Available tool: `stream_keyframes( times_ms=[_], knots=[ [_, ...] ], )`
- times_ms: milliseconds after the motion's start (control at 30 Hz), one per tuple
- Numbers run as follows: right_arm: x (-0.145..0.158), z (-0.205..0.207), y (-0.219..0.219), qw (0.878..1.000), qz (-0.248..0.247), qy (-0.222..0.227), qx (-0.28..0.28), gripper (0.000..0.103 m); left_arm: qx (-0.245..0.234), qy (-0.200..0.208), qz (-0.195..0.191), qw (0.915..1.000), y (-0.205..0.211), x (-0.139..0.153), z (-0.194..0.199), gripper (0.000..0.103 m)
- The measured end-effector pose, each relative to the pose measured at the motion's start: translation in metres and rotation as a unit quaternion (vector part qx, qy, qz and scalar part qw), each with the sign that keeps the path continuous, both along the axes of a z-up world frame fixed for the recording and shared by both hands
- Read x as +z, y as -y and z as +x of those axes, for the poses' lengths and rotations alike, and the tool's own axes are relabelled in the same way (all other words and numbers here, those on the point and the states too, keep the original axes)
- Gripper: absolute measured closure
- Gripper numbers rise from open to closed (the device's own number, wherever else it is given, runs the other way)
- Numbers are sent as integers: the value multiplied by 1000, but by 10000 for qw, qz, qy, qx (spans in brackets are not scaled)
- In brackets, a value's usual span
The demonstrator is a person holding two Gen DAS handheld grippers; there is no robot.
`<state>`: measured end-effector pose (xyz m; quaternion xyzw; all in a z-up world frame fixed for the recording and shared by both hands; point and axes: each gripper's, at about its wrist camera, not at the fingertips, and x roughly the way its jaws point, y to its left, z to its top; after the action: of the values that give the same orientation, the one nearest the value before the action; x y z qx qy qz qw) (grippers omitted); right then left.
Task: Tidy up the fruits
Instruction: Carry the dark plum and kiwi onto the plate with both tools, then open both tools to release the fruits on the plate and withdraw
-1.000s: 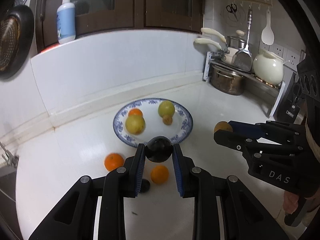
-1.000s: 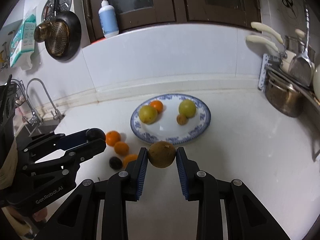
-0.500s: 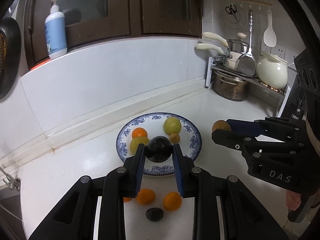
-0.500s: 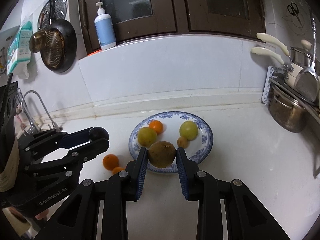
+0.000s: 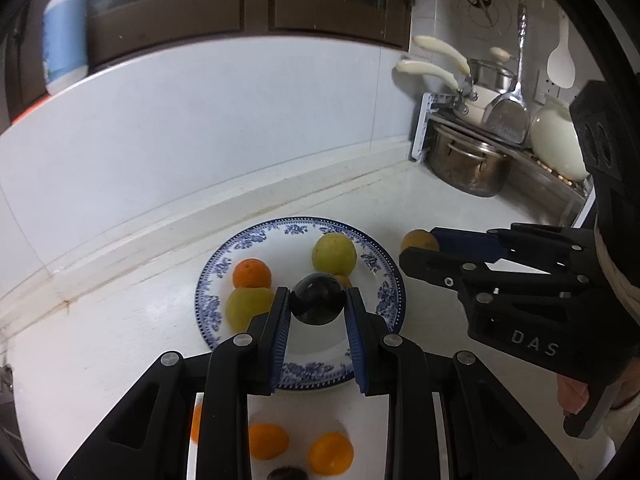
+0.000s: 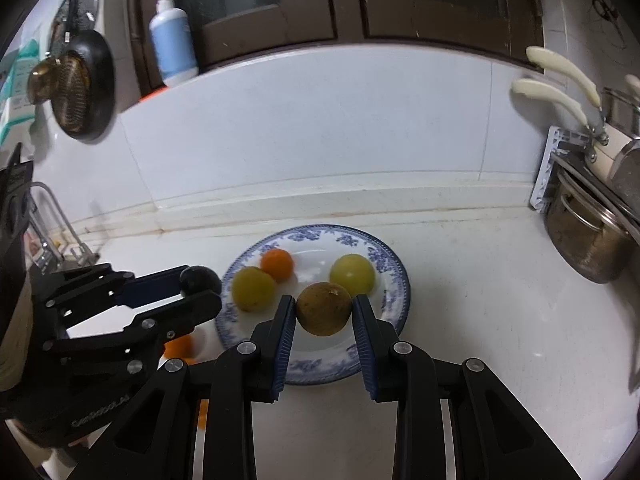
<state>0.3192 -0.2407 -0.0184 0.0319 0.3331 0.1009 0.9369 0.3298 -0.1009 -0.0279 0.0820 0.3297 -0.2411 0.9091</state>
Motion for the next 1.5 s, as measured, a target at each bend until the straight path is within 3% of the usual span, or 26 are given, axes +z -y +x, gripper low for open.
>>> stream_keyframes(
  times_ms=[367, 867, 1200, 1500],
  knots=[
    [-34, 47, 15, 9981, -23, -575, 197, 73, 81, -541, 197, 9983, 22, -36, 34, 76],
    [-68, 70, 23, 9946, -35, -959, 384, 73, 153, -672, 432, 9967, 34, -52, 49, 75],
    [-62, 64, 26, 9958, -1, -854, 327, 71, 312, -414, 489, 9975, 22, -41, 42, 68],
    [-29, 29, 19, 9989, 0, -409, 219, 70, 303, -134, 318, 9989, 1, -14, 15, 68]
  ],
)
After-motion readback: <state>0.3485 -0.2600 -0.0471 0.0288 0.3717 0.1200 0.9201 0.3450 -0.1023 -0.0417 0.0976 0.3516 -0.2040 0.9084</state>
